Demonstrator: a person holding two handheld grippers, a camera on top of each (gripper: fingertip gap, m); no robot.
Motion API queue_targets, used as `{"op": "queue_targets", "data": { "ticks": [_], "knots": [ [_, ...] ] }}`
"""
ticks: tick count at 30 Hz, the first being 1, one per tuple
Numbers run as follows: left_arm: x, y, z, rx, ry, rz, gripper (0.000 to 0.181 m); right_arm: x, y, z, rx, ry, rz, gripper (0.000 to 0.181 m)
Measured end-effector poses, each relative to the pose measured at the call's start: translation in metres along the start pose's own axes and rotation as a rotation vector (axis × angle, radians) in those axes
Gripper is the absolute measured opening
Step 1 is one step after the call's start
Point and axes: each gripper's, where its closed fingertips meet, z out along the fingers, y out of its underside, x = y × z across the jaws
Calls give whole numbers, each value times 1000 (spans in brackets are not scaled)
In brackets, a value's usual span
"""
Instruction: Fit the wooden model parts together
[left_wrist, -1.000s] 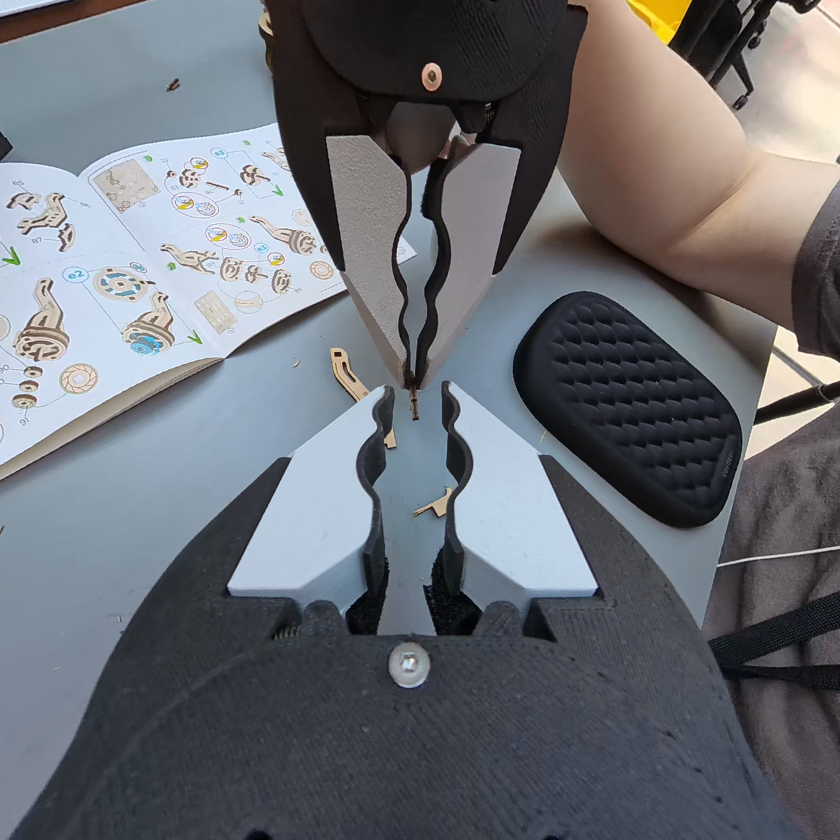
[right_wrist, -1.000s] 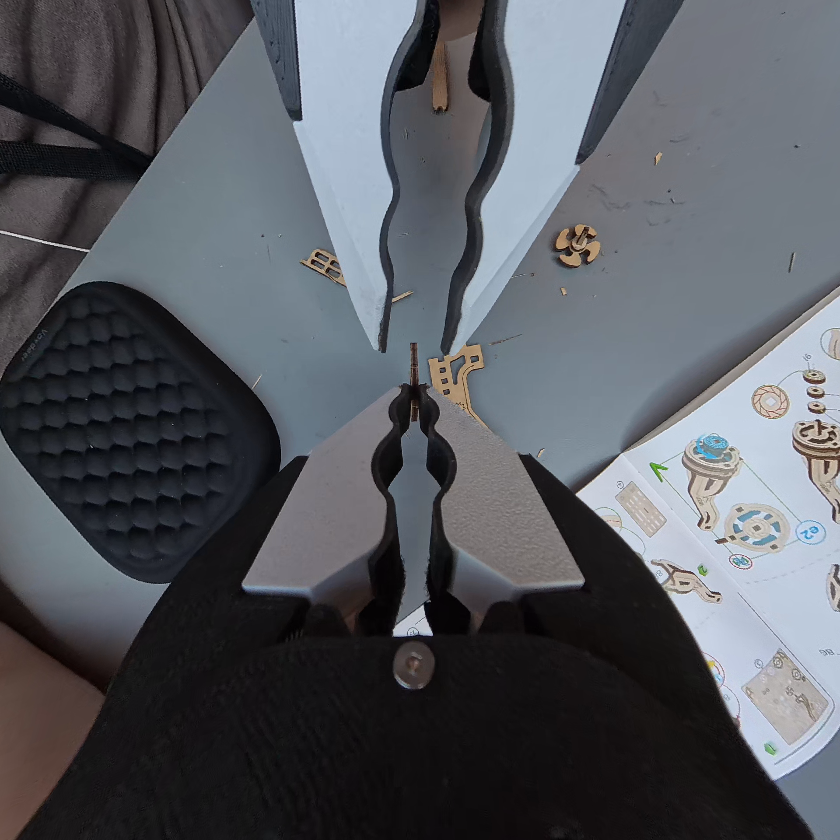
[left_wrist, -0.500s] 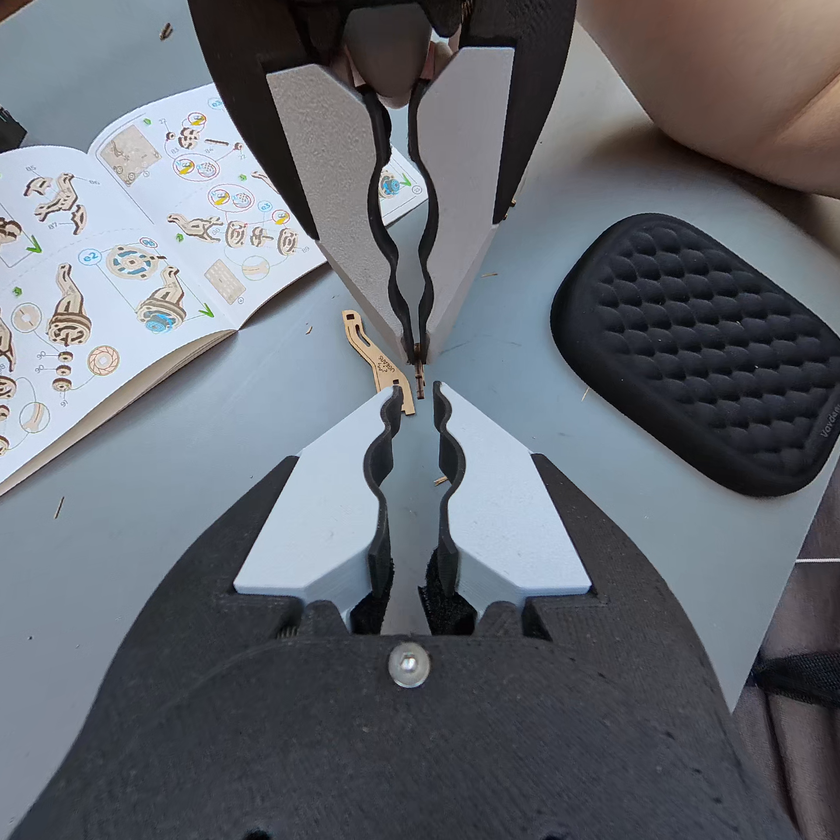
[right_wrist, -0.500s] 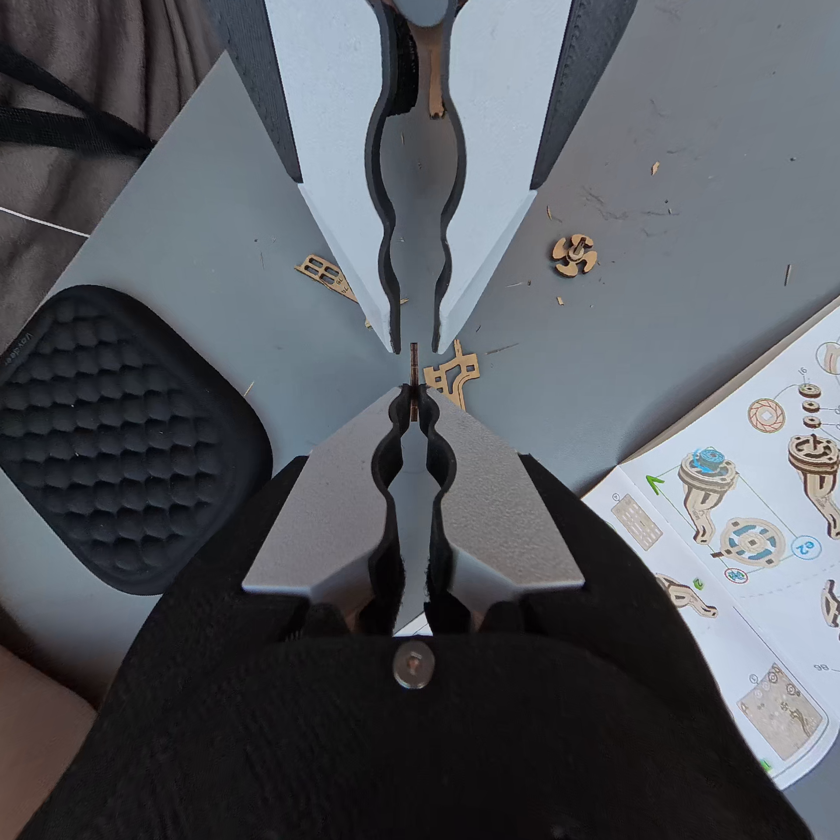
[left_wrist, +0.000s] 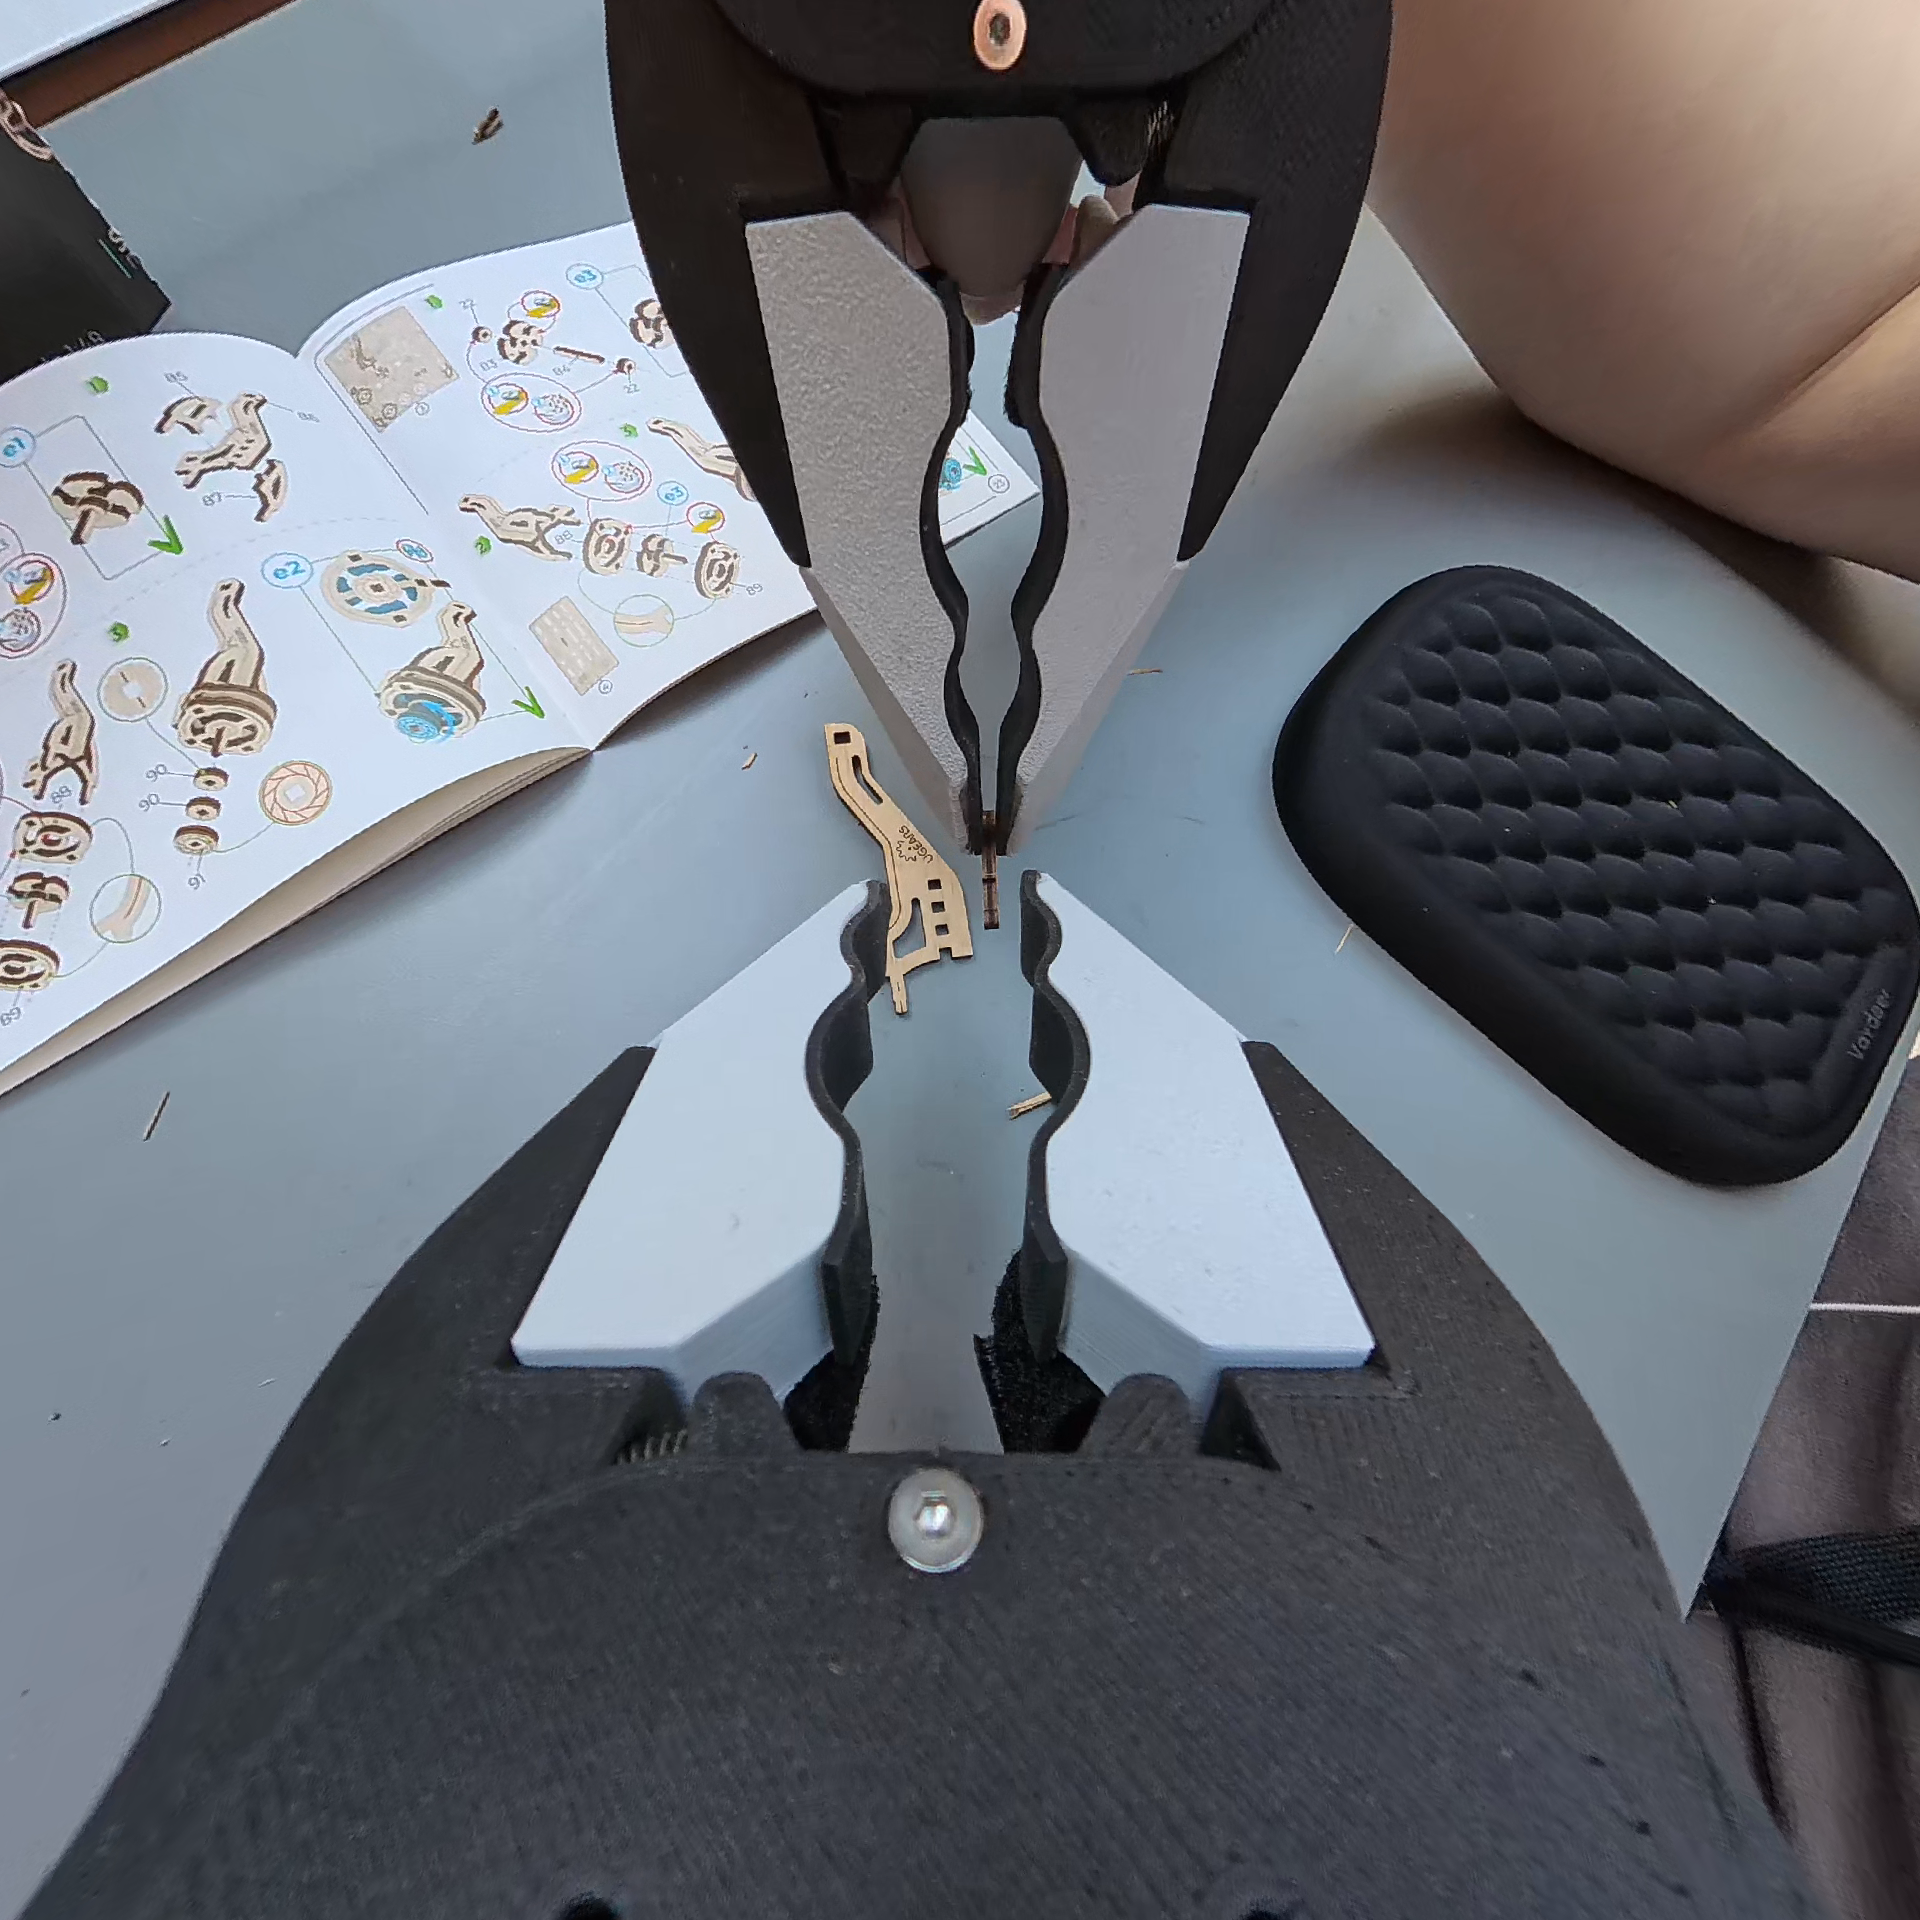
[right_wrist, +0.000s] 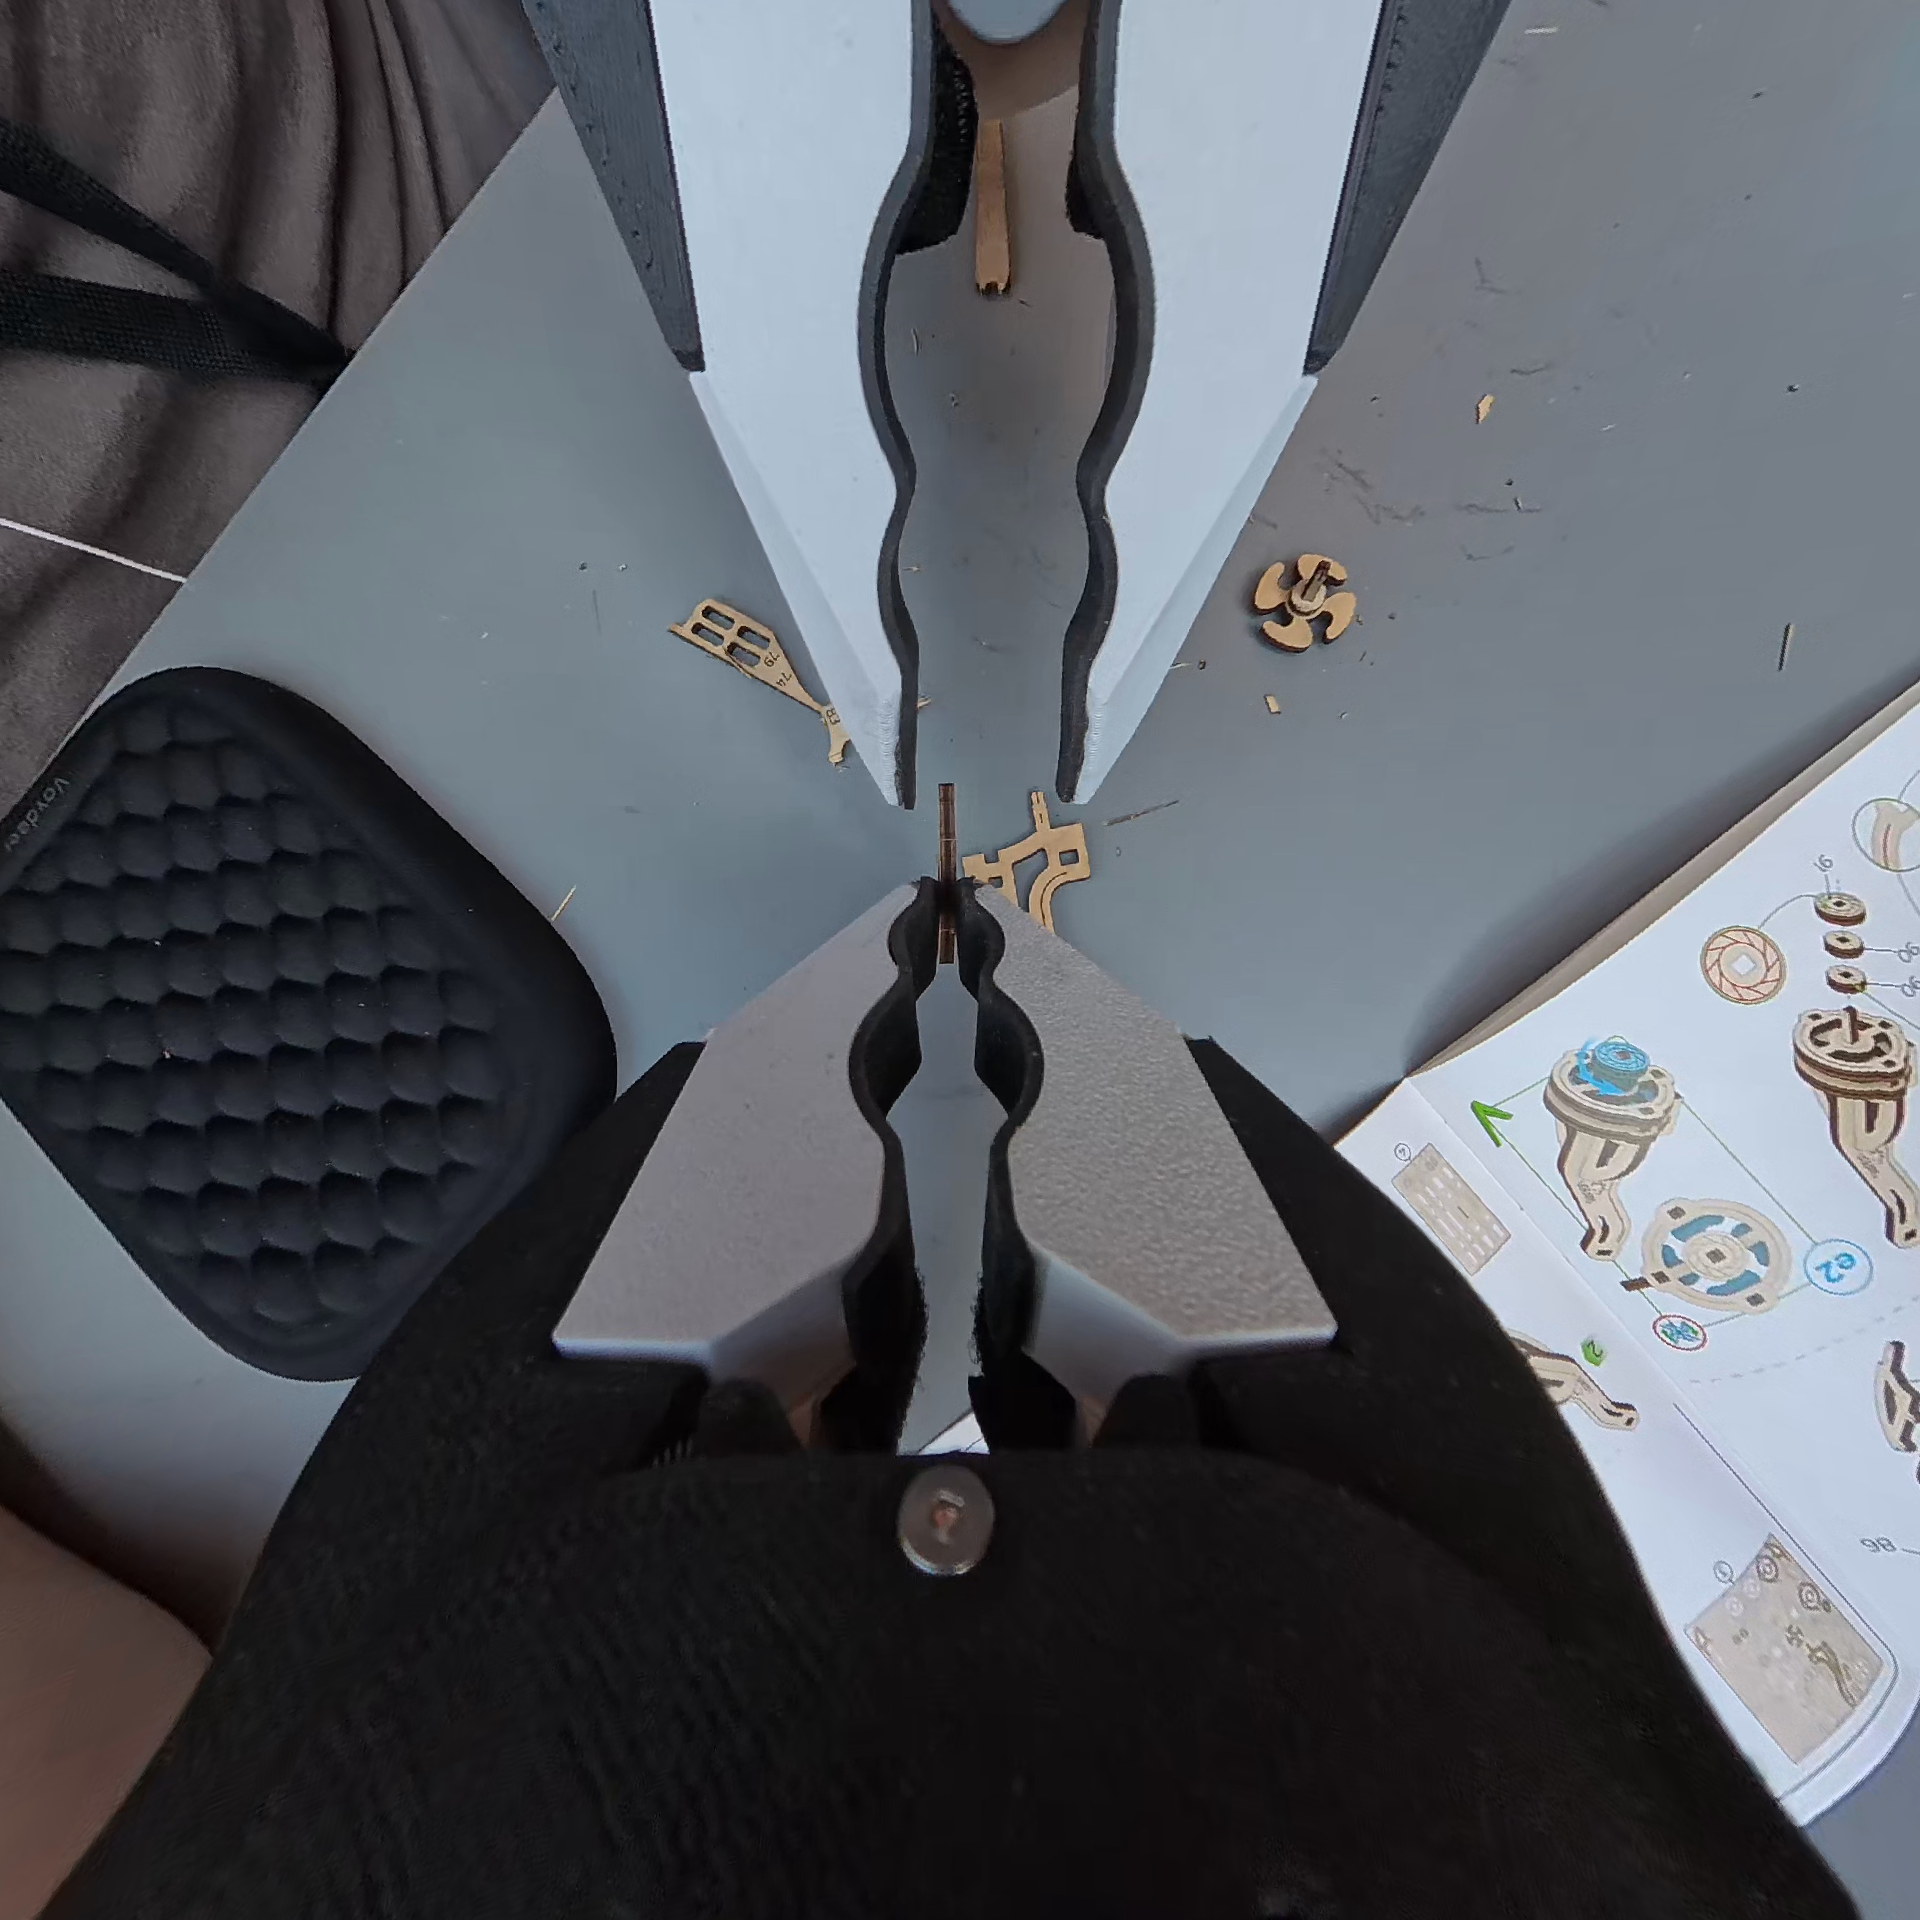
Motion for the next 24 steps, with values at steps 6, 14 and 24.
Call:
{"op": "queue_targets", "data": {
  "ticks": [6, 14, 24],
  "knots": [
    [2, 7, 0, -5, 23, -3, 15, 3, -2, 8, -6, -2, -4, 2],
    [-8, 15, 12, -28, 12, -18, 15, 11, 6, 21, -48, -1, 2, 2],
    [-8, 23, 20, -51, 53, -33, 9, 12, 9, 21, -73, 7, -21, 2]
  ]
}}
